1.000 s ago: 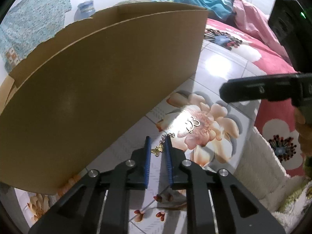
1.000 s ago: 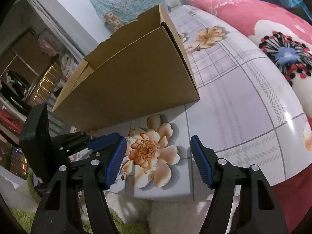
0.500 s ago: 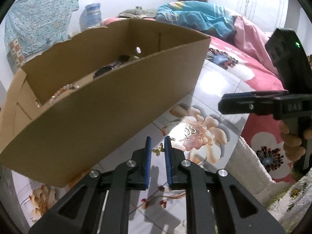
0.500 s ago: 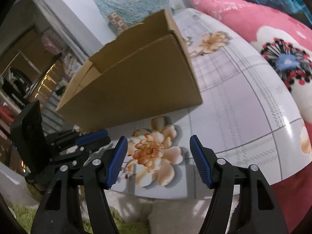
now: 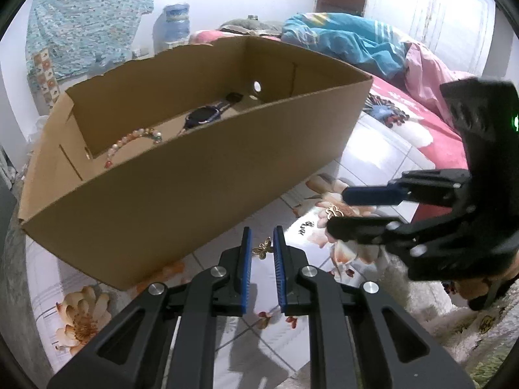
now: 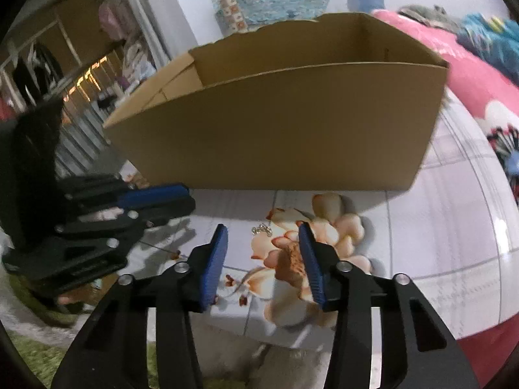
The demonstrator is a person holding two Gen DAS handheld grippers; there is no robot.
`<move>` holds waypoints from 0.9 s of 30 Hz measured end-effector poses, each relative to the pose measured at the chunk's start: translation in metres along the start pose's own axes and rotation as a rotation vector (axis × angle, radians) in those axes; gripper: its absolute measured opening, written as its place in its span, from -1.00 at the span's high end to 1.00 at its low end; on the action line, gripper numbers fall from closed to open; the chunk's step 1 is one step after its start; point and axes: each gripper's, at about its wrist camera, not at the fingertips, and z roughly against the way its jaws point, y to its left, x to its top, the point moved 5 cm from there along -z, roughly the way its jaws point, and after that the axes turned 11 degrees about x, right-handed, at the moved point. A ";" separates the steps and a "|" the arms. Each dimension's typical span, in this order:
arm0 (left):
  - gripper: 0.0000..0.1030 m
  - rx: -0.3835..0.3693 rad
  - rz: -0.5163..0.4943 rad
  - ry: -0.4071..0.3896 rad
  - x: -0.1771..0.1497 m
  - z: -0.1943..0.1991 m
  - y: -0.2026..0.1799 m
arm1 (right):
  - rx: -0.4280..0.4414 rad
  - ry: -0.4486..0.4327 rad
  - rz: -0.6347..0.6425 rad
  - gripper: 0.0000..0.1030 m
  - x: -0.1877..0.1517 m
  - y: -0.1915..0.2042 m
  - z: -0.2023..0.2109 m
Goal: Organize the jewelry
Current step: 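Close the right tool on a gold charm while the left tool holds the butterfly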
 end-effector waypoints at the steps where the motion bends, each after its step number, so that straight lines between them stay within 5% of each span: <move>1: 0.76 0.000 0.004 0.000 0.000 0.000 0.002 | -0.020 0.009 0.020 0.28 0.000 0.004 -0.006; 16: 0.76 -0.018 0.018 0.001 -0.002 -0.001 0.007 | -0.157 0.057 0.153 0.75 0.004 0.009 -0.034; 27: 0.76 -0.015 0.027 -0.005 -0.003 0.000 0.009 | -0.129 0.056 0.124 1.00 0.004 0.009 -0.032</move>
